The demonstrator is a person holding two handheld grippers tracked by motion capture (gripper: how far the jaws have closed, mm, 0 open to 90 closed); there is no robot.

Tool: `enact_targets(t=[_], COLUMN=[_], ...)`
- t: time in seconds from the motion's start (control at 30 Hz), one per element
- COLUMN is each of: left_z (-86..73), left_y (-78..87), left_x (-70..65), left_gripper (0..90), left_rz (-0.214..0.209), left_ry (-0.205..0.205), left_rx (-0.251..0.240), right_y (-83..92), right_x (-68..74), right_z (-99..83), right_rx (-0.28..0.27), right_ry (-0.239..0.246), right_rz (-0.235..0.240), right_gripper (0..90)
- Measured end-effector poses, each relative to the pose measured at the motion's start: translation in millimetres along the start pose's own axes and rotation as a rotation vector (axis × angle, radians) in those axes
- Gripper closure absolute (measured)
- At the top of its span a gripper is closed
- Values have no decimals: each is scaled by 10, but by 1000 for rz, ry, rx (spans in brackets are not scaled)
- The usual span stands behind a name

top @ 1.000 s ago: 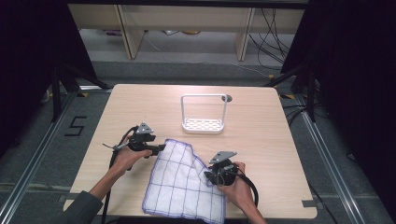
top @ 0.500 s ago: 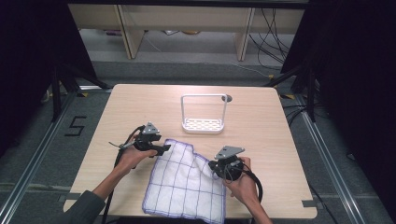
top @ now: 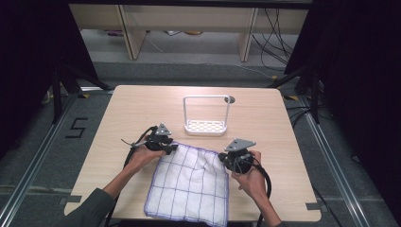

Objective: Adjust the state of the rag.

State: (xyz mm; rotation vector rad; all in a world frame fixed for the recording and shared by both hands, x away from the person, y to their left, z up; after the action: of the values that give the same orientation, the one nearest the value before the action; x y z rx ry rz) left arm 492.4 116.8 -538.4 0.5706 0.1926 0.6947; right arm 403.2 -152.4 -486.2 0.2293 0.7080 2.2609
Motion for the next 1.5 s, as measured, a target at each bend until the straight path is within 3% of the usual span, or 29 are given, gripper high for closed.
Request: enact_targets(t=[0.2,0.23,0.37,0.5,0.6,0.63,0.67,0.7,0.83,0.87,1.03,1.23,1.37,1.5], left_z=[-15,-17,-18,-11,-2,2,6,7,-2,-9,-17,-21,-40,-52], left_y=[1,4,9,29,54,62,77,91,109,98,48,9,15,14], left_x=[73,76,80,95,124,132,156,175,243,244,193,153,132,122], left_gripper=[739,755,791,888,892,891,881,806,666,658,597,571,680,822], left_rz=[-4,-4,3,15,16,16,10,20,37,35,25,29,-7,-51], left_ry=[35,33,35,26,24,36,40,51,61,63,48,1,30,86], left_rx=[-5,-2,2,-2,-13,-19,-20,-20,-16,-16,8,24,7,-3], right_y=[-33,-48,-74,-69,-87,-93,-92,-104,-122,-117,-119,-124,-126,-146], right_x=[-192,-220,-215,-212,-242,-236,-239,-254,-268,-263,-277,-278,-285,-303], right_z=[37,37,35,53,65,69,73,78,72,70,63,64,59,59], right_rx=[8,8,17,25,13,13,20,8,12,15,19,15,19,19], right_ry=[-37,-23,-36,-42,-15,-32,-36,-17,-8,-32,-41,-41,-43,-43], right_rz=[-31,-29,-30,-32,-34,-36,-38,-31,-26,-29,-29,-27,-31,-37], right_gripper=[864,864,864,864,864,864,864,864,864,864,864,863,863,863])
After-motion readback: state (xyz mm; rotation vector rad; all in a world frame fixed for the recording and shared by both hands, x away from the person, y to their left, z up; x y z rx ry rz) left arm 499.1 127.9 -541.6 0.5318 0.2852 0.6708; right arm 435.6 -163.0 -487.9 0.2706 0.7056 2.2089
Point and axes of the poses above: each handheld gripper's, and its own axes: y roughly backward along the jaws, z roughly out of its top, x roughly to its left, the point moved 4 cm from there along -y, roughly forward along the jaws, and after that the axes turned 10 degrees about -x, right-handed, at the moved point
